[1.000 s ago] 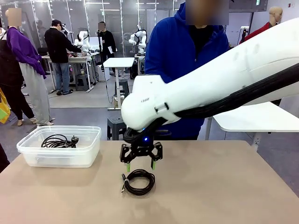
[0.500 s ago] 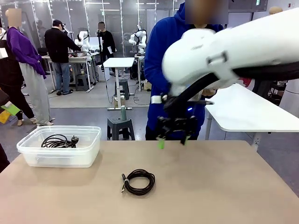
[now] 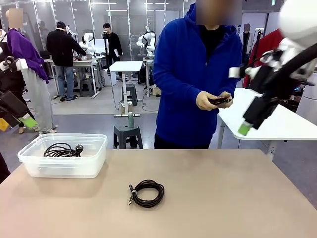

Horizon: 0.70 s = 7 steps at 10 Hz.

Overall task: Organize and store the cables.
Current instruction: Place the USB Extension Cable into the Organizing box.

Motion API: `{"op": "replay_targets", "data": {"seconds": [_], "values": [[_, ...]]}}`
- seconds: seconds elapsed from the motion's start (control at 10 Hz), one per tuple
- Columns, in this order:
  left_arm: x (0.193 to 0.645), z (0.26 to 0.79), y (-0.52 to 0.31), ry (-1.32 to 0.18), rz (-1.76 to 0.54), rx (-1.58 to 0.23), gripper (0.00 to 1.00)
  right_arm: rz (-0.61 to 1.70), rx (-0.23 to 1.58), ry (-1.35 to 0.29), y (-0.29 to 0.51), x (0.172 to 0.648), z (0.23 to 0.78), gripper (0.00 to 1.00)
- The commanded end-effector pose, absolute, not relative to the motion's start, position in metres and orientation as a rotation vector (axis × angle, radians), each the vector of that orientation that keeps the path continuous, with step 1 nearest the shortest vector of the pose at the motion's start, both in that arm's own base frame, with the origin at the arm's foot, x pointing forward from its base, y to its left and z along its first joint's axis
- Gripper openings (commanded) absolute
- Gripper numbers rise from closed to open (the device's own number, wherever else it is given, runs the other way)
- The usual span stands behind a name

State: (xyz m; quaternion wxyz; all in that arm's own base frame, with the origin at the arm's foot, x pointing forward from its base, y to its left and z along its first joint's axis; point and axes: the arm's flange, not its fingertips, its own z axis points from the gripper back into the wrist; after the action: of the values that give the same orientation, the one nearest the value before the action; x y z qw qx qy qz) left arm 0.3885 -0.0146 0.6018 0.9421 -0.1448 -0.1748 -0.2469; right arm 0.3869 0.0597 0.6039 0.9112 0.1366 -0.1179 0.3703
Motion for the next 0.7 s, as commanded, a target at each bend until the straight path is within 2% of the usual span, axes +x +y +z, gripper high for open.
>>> {"op": "replay_targets", "data": {"seconds": [0.0, 0.6], "values": [[0.405, 0.597, -0.022, -0.285, -0.474, -0.331, 1.0, 0.835, 0.285, -0.392, 0.03, 0.359, 0.6, 1.0], [0.422, 0.566, -0.094, -0.164, -0.328, -0.387, 1.0, 0.831, 0.273, -0.543, -0.034, 0.312, 0.591, 1.0]]}}
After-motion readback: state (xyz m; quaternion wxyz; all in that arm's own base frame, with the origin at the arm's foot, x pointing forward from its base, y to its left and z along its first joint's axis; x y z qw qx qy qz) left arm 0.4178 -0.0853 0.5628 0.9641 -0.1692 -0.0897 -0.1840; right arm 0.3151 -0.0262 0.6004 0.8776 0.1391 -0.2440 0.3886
